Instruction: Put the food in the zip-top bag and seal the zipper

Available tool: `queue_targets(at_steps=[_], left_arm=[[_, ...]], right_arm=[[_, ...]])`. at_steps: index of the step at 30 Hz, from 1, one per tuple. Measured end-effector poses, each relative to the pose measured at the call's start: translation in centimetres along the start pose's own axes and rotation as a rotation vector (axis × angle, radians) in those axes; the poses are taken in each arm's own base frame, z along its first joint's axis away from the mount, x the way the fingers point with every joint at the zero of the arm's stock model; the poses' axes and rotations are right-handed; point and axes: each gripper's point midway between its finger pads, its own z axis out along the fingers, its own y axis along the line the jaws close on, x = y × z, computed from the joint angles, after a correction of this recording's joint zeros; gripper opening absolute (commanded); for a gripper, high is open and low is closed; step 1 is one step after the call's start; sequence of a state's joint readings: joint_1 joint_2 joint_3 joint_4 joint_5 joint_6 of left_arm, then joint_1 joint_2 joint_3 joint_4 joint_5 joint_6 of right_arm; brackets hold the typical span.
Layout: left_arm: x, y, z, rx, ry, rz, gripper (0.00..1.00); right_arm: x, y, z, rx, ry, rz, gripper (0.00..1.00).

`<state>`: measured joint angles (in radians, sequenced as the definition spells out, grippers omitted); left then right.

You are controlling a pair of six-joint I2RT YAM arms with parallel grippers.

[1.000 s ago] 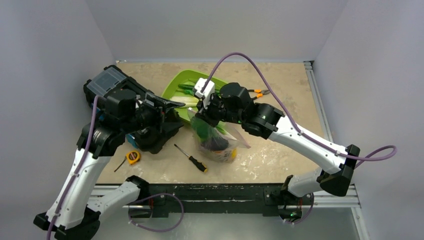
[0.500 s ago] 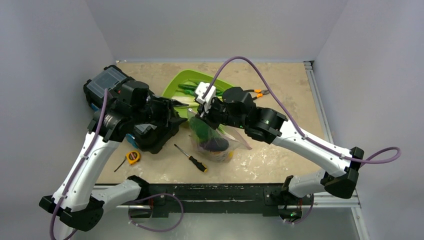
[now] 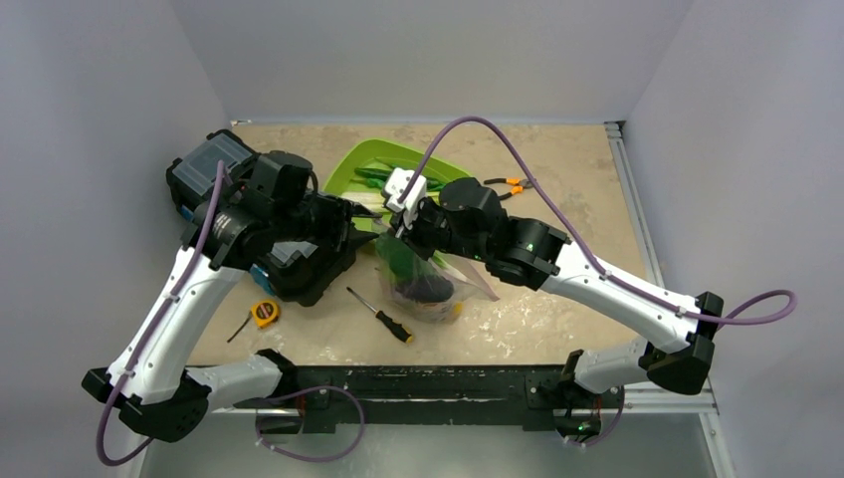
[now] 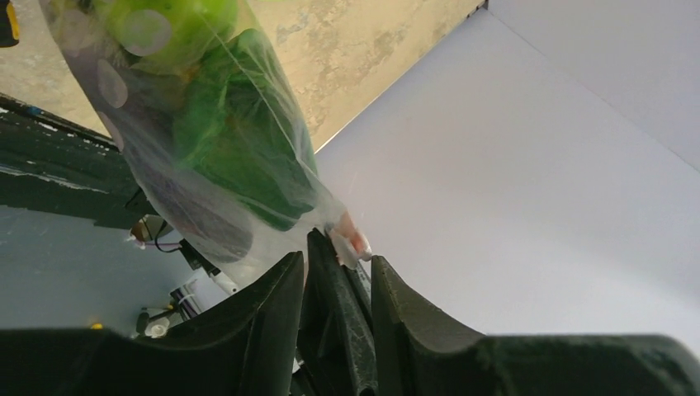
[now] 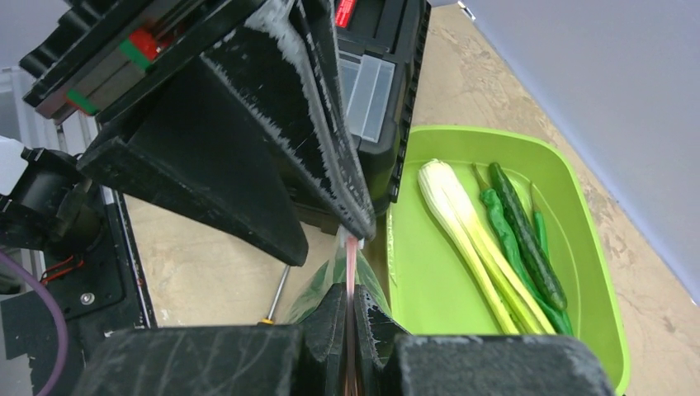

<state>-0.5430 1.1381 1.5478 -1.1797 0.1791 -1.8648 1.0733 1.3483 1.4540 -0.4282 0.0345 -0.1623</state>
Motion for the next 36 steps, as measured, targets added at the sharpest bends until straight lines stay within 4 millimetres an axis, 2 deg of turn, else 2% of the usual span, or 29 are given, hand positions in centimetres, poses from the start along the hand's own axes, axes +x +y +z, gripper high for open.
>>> queue_targets(at_steps=[21,28,36], left_arm=[[-0.1,0.7,0.7,-0.035,-0.026,0.028,0.06],[0.4,1.2,1.4,-0.059,-0.026,0.072,0.05],[1.2,1.5,1.8,-0.067,-0.008,0.108,0.06]], right_arm=[[0.0,0.7,0.1,-0.017,-0.005,-0.045,0.0],[0.7,0.6,-0.1,-0.009,-0.021,-0.079,0.0],[0.7,0.6,-0.2,-0.024,-0.027,-0.146,0.0]])
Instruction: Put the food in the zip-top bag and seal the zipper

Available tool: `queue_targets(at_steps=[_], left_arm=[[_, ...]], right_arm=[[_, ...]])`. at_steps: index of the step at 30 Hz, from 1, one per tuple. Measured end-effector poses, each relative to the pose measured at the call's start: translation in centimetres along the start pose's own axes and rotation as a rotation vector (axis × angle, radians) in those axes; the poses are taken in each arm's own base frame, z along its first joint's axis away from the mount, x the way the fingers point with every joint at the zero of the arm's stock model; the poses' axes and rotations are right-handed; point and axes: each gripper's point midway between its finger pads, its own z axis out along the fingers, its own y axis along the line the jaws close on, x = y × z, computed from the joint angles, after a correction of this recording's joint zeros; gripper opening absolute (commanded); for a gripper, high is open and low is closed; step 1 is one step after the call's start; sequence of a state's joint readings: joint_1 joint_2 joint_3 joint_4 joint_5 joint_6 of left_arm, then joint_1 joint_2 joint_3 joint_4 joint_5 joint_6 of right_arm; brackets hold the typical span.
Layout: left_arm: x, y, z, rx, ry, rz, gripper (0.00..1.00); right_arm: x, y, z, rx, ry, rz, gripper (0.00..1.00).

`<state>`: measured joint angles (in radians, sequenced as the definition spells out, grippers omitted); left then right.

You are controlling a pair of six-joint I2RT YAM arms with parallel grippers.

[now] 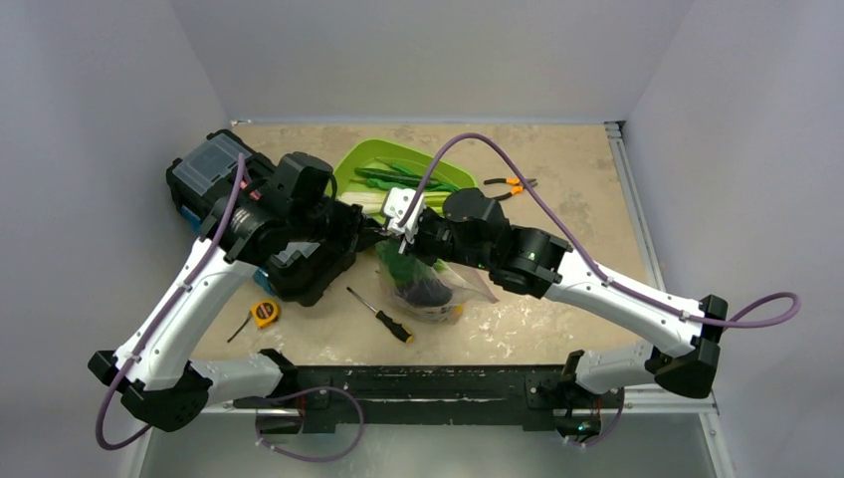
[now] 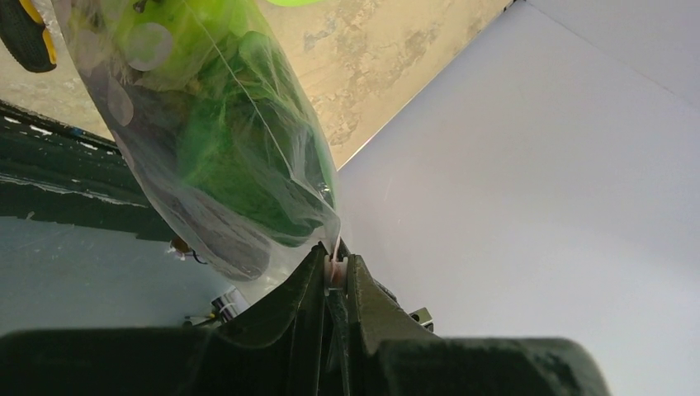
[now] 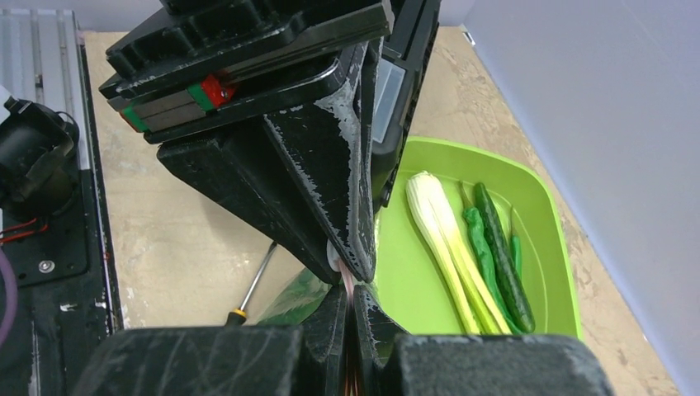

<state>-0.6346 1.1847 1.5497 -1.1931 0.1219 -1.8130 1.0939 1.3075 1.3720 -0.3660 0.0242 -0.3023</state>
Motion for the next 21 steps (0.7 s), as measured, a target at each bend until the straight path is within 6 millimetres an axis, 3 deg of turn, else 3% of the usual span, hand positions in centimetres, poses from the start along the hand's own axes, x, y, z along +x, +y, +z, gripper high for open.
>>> queue_targets(at_steps=[3,8,13,19,21], left_arm=[[0.0,0.0,0.1,0.0,0.001,0.001,0.09],[0.1,-0.1,0.1,0.002,0.002,0.003,0.34],[0.0,-0.4,-0.1,0.047,0.002,0.012,0.52],[0.4,0.5,-1.1,0.072,0.032,0.022,0.5],[0.6,0.7,-1.2,0.068,0.042,0.021,0.43]], right_arm=[[0.0,0.1,0.0,-0.012,-0.002,-0.017,0.0],[-0.1,0.1,0.1,-0.015,-0.005,-0.036,0.0],[0.3,0.7,0.3,-0.032,-0.007,-0.039,0.0],[-0.2,1.2,0.2,-0.042,-0.048,-0.036,0.0],[-0.4,1.1,0.2,-0.04,-0.053,-0.036,0.0]])
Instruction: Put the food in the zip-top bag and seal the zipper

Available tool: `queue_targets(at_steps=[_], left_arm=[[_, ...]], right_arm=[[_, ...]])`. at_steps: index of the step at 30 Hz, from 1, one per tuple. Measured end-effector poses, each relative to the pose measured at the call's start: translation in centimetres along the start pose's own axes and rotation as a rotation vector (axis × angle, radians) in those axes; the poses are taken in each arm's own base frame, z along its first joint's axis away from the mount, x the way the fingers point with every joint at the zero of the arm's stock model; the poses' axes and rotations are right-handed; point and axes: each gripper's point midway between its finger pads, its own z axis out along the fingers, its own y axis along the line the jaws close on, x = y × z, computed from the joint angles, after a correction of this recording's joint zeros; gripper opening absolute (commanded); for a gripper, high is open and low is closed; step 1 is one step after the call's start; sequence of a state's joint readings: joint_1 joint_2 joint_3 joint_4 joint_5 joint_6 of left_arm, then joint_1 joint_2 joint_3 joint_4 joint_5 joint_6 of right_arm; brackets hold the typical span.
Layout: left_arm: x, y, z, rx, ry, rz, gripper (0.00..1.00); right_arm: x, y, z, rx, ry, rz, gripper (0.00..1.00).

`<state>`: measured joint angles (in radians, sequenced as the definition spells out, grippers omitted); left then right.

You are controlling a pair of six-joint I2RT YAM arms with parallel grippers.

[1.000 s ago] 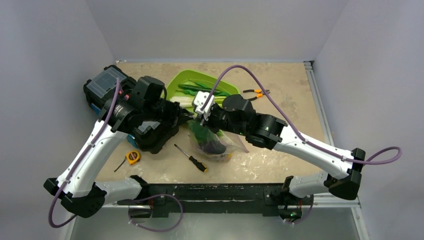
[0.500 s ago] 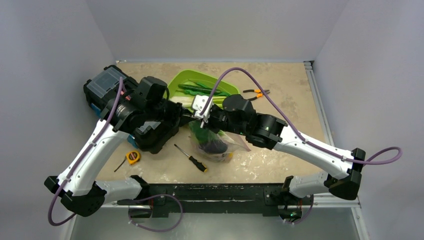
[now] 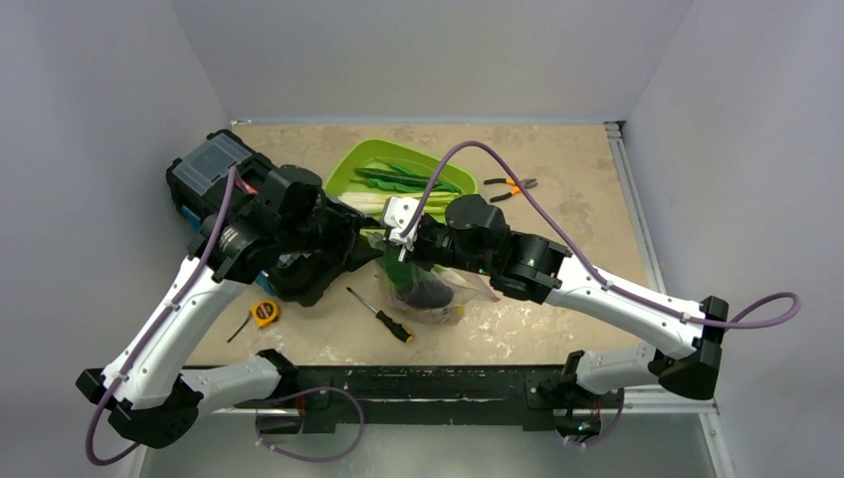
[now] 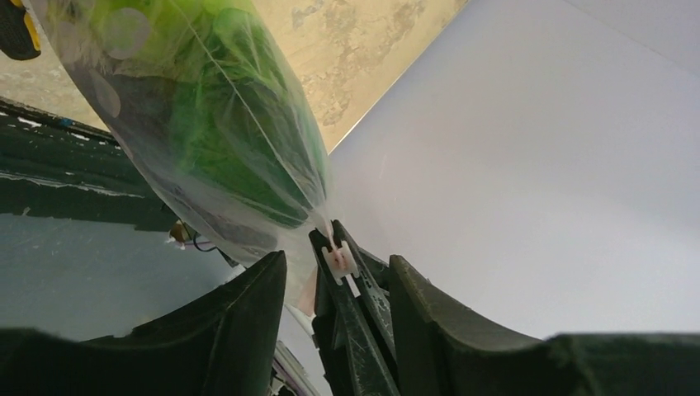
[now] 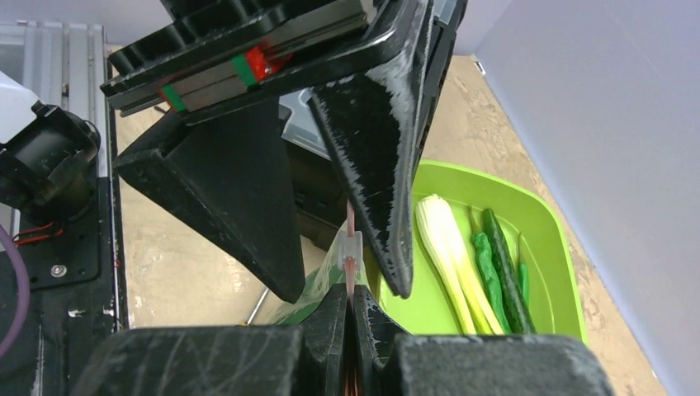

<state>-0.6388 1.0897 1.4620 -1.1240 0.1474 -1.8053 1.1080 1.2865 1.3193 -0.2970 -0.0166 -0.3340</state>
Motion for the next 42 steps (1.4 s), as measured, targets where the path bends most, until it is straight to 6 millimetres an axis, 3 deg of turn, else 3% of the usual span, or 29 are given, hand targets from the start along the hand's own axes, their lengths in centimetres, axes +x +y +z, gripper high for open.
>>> queue_targets(at_steps=[3,6,11,18,21,29,36,39,42], left_arm=[[0.0,0.3,0.2,-0.01,0.003,-0.009,0.33],[-0.2,0.4,0.4,-0.009,-0.006,-0.013,0.3],[-0.4,0.5,0.2,-0.002,-0.013,-0.013,0.43],[-1.0,0.5,0.2,0.006,-0.044,0.011,0.41],[-1.2,0.5,0.0,0.014,-0.045,0.0,0.35],[-1.1,0.0,0.0,0.034,-0.035,-0.003,0.0],[-1.2,-0.1,0.0,0.035,-0.045,-0.003,0.0],[-1.4,0.0,0.0,0.034,-0.048,-0.005,0.0],[-1.5,0.0,0.0,0.032,-0.053,-0.007,0.0]], right_arm=[[-0.1,0.0,0.0,0.002,-0.003,0.0,0.0],[-0.1,0.0,0.0,0.001,-0.003,0.0,0.0],[-0.1,0.1,0.0,-0.002,-0.005,-0.001,0.0],[-0.1,0.1,0.0,-0.002,-0.005,-0.001,0.0],[-0.1,0.1,0.0,-0.002,-0.005,-0.001,0.0],[-0.2,0.1,-0.1,-0.004,-0.001,-0.002,0.01],[-0.4,-0.1,-0.6,-0.006,0.013,-0.005,0.5],[-0.1,0.0,-1.0,-0.005,0.03,-0.002,0.55],[0.3,-0.2,-1.8,0.007,0.046,-0.004,0.53]])
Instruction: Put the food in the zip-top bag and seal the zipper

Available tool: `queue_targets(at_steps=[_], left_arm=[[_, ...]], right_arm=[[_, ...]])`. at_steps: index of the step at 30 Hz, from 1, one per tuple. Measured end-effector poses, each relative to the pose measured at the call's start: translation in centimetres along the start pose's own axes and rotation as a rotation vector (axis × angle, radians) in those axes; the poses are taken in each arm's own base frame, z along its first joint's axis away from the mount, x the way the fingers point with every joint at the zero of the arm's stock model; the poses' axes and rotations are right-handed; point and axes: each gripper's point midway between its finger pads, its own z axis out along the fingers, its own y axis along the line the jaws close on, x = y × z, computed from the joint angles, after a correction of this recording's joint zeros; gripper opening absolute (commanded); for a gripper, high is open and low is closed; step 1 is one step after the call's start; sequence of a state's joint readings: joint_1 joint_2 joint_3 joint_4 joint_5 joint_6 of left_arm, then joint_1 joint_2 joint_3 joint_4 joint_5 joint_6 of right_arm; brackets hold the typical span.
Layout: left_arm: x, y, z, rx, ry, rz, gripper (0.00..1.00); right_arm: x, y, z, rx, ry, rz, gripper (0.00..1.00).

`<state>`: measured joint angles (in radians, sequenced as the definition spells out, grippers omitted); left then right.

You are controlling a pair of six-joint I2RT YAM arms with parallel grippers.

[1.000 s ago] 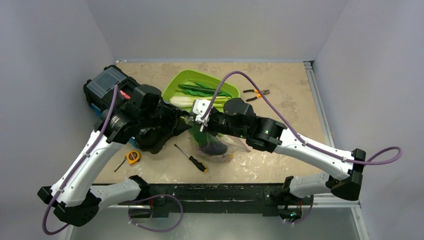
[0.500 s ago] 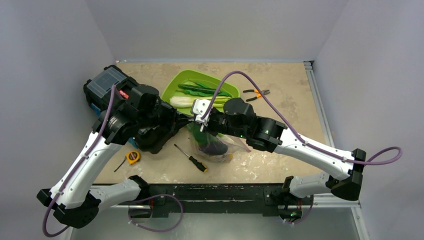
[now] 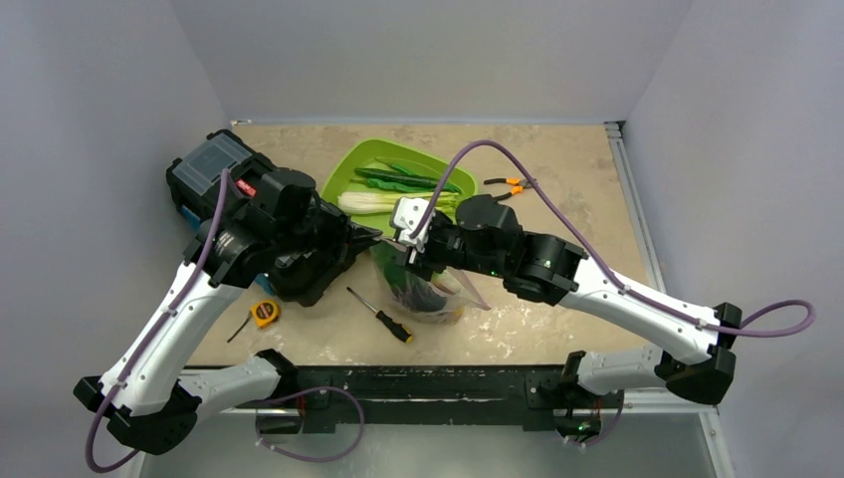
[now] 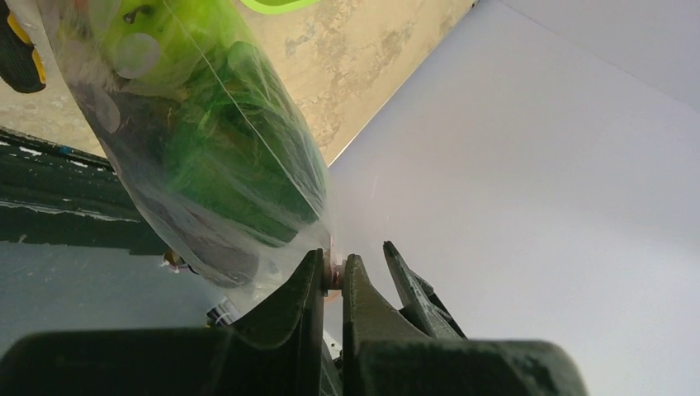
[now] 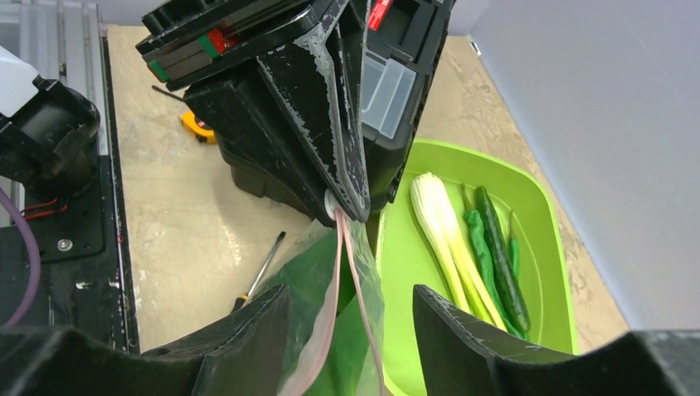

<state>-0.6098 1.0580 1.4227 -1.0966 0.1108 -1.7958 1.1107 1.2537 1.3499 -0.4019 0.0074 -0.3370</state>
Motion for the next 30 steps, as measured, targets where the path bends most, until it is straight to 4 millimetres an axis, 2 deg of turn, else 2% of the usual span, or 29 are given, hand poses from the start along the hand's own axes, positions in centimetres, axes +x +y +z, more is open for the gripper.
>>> queue_targets(at_steps=[4,7,9,11,13,17,21,23,28,30], left_arm=[[0.0,0.1,0.0,-0.005,-0.001,-0.001,0.0],[-0.1,0.2,0.0,-0.009,-0.002,-0.002,0.0],[-0.1,0.3,0.0,-0.012,-0.003,-0.002,0.0],[-0.1,0.3,0.0,-0.012,-0.002,-0.003,0.0],[-0.1,0.3,0.0,-0.014,-0.003,-0.003,0.0],[-0.1,0.5,0.0,-0.019,-0.003,-0.003,0.0],[-0.1,0.5,0.0,-0.02,-0.003,-0.003,0.0],[-0.1,0.5,0.0,-0.02,-0.003,-0.003,0.0],[0.0,0.5,0.0,-0.021,0.0,-0.004,0.0],[0.0,0.5,0.0,-0.021,0.0,-0.004,0.08]], right_arm=[[-0.1,-0.2,-1.0,0.014,-0.009,0.001,0.35],[-0.2,-0.5,-1.3,0.03,-0.012,0.004,0.3],[-0.2,-0.6,-1.2,0.033,-0.009,0.005,0.36],[-0.1,-0.5,-1.1,0.031,-0.005,0.005,0.53],[0.1,-0.5,-0.9,0.029,-0.001,0.008,0.61],[0.1,-0.3,-0.8,0.022,-0.003,0.011,0.64],[0.1,-0.2,-0.3,0.019,-0.004,0.023,0.64],[0.5,0.0,0.3,0.014,0.007,0.031,0.59],[1.8,0.9,1.6,-0.018,0.049,0.048,0.29],[2.0,1.1,1.7,-0.025,0.057,0.052,0.19]])
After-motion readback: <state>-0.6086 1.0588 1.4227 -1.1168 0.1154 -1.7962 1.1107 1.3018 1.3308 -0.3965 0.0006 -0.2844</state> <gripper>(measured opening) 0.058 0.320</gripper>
